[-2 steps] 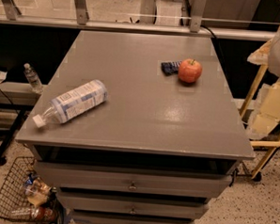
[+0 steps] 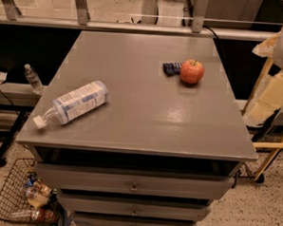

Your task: Pick apple

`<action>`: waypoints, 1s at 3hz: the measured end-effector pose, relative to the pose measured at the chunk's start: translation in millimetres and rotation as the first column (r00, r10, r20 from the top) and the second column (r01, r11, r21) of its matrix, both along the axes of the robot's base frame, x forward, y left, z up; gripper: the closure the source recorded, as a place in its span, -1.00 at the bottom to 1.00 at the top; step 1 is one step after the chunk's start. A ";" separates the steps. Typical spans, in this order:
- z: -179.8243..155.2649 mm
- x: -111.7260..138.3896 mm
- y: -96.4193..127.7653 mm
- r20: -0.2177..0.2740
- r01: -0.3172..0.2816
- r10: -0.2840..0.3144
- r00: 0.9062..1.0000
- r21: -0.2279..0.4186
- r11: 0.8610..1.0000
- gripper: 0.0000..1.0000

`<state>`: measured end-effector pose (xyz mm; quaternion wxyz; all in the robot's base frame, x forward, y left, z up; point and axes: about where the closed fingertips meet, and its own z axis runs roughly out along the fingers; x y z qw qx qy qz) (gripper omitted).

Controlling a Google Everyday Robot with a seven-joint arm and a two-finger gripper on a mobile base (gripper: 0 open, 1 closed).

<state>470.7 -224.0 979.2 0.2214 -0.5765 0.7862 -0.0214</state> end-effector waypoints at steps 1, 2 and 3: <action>-6.9 59.3 -9.2 0.084 0.087 -0.103 0.991 0.174 0.981 -1.00; -4.0 76.2 -6.8 0.132 0.090 -0.117 0.984 0.196 0.976 -1.00; -3.8 75.2 -6.4 0.130 0.089 -0.115 0.985 0.194 0.977 -1.00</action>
Offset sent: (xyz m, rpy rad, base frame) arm 0.0457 -0.0072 -0.0064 0.1339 -0.0692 -0.0729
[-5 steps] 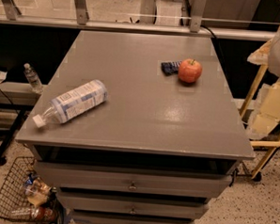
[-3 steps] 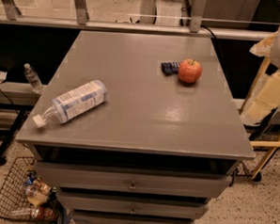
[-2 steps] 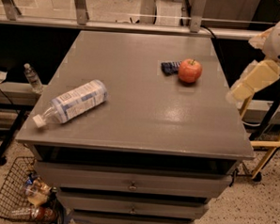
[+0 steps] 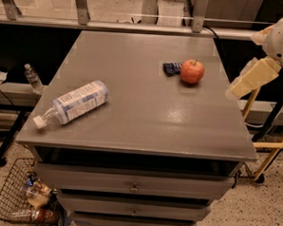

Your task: Pick apple

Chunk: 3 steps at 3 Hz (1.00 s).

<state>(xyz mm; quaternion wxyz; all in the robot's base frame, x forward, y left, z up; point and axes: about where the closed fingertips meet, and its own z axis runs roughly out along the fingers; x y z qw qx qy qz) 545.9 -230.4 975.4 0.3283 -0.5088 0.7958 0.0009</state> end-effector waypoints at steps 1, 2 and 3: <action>-27.8 16.8 18.6 -0.025 0.054 -0.052 0.998 0.101 0.993 -1.00; -51.8 39.8 41.6 -0.047 0.060 -0.053 0.997 0.172 0.983 -1.00; -70.6 64.1 57.3 -0.061 0.067 -0.053 0.997 0.250 0.966 -1.00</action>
Offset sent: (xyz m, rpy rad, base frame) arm 0.0688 0.0657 -0.0811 0.2640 0.0654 -0.0677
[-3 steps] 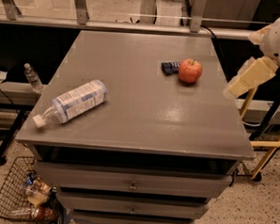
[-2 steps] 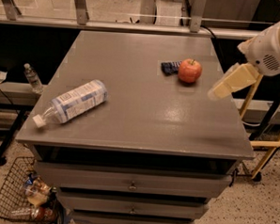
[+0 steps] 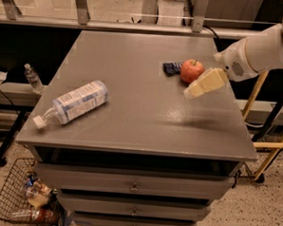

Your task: Pick apple

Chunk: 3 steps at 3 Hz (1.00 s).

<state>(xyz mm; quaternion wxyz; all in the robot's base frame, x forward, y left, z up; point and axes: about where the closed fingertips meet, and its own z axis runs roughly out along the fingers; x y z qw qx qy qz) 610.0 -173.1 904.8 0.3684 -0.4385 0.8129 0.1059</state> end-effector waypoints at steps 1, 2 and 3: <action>-13.3 23.8 7.1 0.002 0.016 -0.016 1.000 0.057 0.998 -1.00; -25.2 46.1 11.8 0.007 0.040 -0.041 0.999 0.091 0.995 -1.00; -39.0 66.5 16.0 -0.001 0.057 -0.057 0.998 0.107 0.993 -0.78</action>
Offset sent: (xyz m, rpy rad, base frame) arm 0.0748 0.0126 -0.0379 0.1335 -0.0234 -0.0816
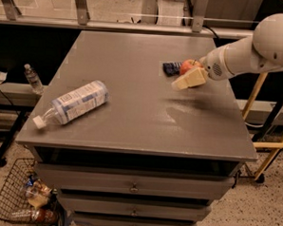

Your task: Pick apple

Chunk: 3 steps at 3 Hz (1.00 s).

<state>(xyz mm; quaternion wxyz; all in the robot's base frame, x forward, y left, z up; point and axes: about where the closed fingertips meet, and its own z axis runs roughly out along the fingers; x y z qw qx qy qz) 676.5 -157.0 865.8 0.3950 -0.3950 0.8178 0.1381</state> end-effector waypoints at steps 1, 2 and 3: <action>-8.0 12.0 3.4 0.002 0.008 -0.008 1.000 0.012 1.000 -0.41; -1.3 17.0 7.8 0.036 0.007 -0.009 0.999 0.054 0.999 0.21; 18.3 12.4 13.4 0.091 -0.024 0.015 0.996 0.097 0.995 0.67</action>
Offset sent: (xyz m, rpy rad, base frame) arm 0.0234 0.0053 -0.0057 0.0680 -0.0418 -0.0235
